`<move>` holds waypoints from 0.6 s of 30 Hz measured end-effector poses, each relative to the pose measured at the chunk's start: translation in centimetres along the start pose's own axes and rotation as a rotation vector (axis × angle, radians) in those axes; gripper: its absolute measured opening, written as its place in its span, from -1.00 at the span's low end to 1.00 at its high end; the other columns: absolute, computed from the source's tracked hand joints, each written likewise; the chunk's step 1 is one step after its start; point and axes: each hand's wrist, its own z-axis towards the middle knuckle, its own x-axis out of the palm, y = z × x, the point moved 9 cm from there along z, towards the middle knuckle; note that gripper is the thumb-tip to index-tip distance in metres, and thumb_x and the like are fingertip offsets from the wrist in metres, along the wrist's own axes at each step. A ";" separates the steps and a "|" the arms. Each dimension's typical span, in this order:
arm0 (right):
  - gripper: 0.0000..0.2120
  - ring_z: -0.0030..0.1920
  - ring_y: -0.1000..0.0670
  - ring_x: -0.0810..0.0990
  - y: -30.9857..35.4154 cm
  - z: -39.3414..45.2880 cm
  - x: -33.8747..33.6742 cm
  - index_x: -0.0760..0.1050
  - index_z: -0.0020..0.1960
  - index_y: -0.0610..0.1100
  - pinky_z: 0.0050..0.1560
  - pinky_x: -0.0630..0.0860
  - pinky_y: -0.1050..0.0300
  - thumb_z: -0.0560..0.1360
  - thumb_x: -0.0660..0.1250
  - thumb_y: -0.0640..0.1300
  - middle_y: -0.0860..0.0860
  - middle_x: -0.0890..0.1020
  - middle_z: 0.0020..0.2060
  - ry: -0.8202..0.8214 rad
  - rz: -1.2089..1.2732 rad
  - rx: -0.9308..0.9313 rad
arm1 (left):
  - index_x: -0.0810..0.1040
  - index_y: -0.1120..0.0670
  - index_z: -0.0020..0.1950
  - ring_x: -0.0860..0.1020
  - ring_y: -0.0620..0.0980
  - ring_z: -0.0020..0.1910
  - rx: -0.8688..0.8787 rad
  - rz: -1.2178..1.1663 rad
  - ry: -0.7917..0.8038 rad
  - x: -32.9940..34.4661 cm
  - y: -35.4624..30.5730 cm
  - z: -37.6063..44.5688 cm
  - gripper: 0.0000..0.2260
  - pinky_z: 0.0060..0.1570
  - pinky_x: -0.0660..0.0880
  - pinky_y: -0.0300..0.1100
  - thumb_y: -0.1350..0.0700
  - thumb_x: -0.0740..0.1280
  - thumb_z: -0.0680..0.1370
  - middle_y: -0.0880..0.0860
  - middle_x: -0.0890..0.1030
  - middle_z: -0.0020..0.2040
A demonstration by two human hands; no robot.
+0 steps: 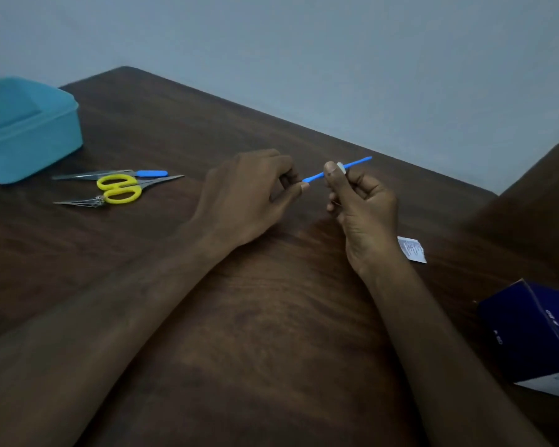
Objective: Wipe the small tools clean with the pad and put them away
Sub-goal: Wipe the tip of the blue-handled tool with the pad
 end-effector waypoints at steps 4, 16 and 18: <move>-0.87 -0.34 0.08 0.46 -0.1 0.1 0.4 0.72 -0.17 -0.09 -0.16 0.47 0.07 0.52 0.59 -0.08 0.04 0.57 -0.39 0.003 0.032 0.015 | 0.56 -0.05 -0.07 0.52 -0.08 -0.18 0.055 -0.001 0.060 0.8 -0.3 0.3 -0.79 -0.35 0.27 -0.11 -0.14 0.33 0.67 -0.09 0.56 -0.15; -0.89 -0.33 0.15 0.54 0.2 -0.4 1.4 0.70 -0.18 -0.10 -0.22 0.48 0.20 0.50 0.58 -0.17 0.05 0.70 -0.30 0.119 0.026 0.004 | 0.67 -0.07 -0.02 0.64 -0.25 -0.16 -0.057 -0.277 0.203 2.5 1.1 0.5 -0.75 -0.14 0.61 -0.02 -0.18 0.32 0.68 -0.16 0.71 -0.10; -0.88 -0.33 0.12 0.53 0.4 -0.6 1.6 0.71 -0.21 -0.10 -0.18 0.48 0.16 0.49 0.59 -0.17 0.03 0.70 -0.29 0.135 0.048 0.004 | 0.66 -0.06 -0.05 0.63 -0.22 -0.19 -0.031 -0.288 0.204 2.3 0.7 0.4 -0.76 -0.17 0.60 -0.03 -0.14 0.33 0.70 -0.13 0.70 -0.13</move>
